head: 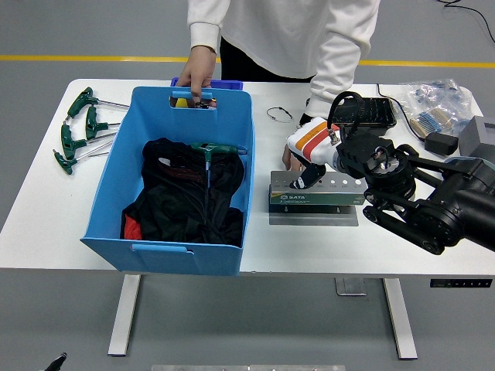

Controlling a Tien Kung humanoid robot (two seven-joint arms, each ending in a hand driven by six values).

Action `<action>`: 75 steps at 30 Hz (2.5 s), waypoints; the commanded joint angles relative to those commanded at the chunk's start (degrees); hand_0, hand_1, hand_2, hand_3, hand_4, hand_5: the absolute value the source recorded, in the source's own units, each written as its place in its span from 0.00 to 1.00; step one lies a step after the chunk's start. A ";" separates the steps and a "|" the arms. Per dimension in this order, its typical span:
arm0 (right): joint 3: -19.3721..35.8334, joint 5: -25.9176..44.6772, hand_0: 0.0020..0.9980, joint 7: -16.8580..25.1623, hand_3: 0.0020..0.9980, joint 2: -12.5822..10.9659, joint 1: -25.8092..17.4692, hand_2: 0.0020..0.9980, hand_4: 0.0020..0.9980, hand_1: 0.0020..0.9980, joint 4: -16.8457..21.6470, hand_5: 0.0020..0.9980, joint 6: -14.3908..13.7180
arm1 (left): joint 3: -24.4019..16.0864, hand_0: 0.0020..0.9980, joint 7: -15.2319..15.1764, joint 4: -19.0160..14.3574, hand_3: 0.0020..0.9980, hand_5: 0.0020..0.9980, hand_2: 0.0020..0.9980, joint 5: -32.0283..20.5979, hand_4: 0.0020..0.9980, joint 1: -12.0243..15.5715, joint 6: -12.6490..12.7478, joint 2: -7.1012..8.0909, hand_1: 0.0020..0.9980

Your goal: Lift tool from toolbox,place it in box,lift tool from toolbox,place it in box

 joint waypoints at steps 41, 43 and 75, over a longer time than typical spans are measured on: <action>16.00 -8.73 0.00 -3.30 0.02 -3.11 1.64 0.00 0.83 0.00 16.06 0.57 -5.85 | -1.46 0.78 0.34 0.00 0.73 0.59 0.81 1.84 0.71 0.07 -0.05 0.02 0.80; 16.92 -9.59 0.00 -4.07 0.02 -2.66 1.26 0.00 0.83 0.00 17.90 0.57 -6.91 | -1.46 0.78 0.36 0.00 0.73 0.59 0.81 1.89 0.71 0.03 -0.06 0.01 0.80; 4.85 -1.00 0.81 -2.31 1.00 1.26 -0.81 1.00 1.00 0.85 20.71 0.74 -6.41 | -1.29 0.78 0.31 0.00 0.72 0.59 0.81 1.60 0.71 0.06 -0.14 -0.01 0.80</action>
